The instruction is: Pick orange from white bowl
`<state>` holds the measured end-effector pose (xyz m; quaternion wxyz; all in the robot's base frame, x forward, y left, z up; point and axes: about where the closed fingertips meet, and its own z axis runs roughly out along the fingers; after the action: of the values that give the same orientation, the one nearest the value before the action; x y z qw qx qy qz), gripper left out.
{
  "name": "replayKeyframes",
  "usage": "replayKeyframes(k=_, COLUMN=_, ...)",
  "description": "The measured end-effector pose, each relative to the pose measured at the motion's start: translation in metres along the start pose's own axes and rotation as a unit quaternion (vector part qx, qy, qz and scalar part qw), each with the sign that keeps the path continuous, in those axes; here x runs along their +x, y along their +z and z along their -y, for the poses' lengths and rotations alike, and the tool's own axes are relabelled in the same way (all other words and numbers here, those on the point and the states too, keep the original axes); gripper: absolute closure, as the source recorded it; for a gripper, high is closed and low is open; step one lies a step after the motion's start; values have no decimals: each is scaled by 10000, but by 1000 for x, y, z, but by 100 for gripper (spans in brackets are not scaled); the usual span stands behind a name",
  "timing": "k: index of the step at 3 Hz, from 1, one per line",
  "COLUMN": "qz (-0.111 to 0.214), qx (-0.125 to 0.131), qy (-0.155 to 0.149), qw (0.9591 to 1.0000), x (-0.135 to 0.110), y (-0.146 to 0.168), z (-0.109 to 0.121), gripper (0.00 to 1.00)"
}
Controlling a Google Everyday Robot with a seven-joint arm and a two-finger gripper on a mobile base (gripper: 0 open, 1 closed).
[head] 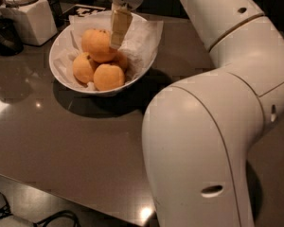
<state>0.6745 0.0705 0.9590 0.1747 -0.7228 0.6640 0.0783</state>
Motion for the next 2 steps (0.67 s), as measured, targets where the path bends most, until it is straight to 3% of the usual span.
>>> replayKeyframes(k=2, qz=-2, qx=-372, qy=58, qw=9993, x=6, y=24, z=-9, gripper=30)
